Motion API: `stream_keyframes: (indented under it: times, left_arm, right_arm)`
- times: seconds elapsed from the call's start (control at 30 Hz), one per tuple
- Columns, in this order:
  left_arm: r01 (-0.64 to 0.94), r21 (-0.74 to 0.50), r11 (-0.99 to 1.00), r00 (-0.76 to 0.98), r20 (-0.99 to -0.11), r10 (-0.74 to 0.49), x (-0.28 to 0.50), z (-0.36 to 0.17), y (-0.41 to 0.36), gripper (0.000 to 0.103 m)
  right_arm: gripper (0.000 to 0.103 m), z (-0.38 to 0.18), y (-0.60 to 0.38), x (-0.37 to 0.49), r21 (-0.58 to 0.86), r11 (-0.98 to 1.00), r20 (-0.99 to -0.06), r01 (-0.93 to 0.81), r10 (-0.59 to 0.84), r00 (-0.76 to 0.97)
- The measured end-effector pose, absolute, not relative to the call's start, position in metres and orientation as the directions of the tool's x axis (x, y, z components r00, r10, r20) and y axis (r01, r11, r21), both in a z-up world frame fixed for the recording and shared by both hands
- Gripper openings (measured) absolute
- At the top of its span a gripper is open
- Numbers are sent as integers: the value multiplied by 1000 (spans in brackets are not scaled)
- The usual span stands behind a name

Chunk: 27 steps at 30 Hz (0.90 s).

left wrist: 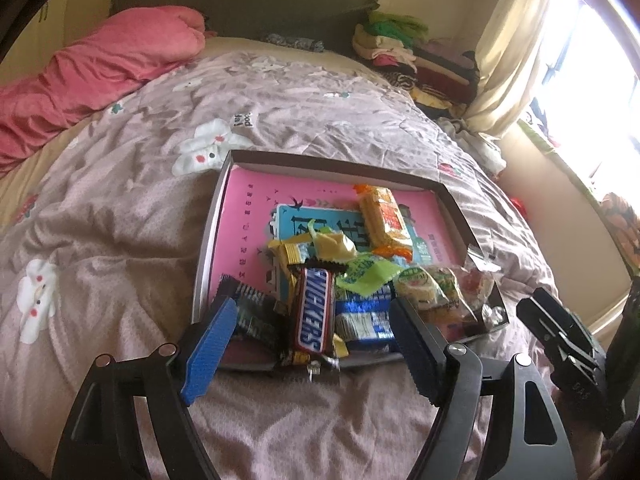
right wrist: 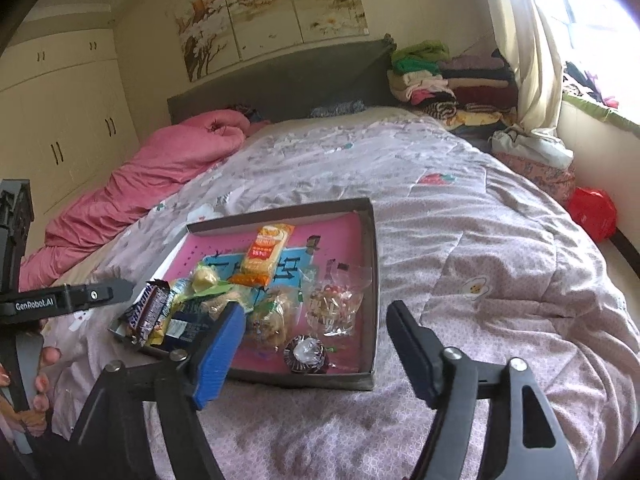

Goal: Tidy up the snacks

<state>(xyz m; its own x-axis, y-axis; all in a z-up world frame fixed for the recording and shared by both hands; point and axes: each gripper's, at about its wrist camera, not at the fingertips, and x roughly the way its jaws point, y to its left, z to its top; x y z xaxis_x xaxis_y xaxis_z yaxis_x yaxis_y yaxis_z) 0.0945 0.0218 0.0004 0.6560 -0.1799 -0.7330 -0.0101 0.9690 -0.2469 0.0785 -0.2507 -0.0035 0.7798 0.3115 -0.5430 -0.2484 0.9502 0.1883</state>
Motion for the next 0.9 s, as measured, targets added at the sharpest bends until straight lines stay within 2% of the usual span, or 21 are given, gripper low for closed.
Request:
stream_keyframes:
  times: [0.4, 0.53, 0.9]
  left_arm:
    - [-20, -202, 979, 637, -758, -143, 48, -6, 10, 80]
    - [-8, -185, 983, 626, -767, -140, 34, -13, 2, 80]
    - [29, -153, 988, 598, -789, -140, 9, -18, -12, 80]
  right_arm:
    - [89, 7, -228, 46, 154, 956, -559, -252, 294, 776]
    - [90, -4, -224, 39, 169, 959, -613, -229, 284, 738]
    - [94, -15, -205, 9, 85, 966, -651, -246, 240, 720]
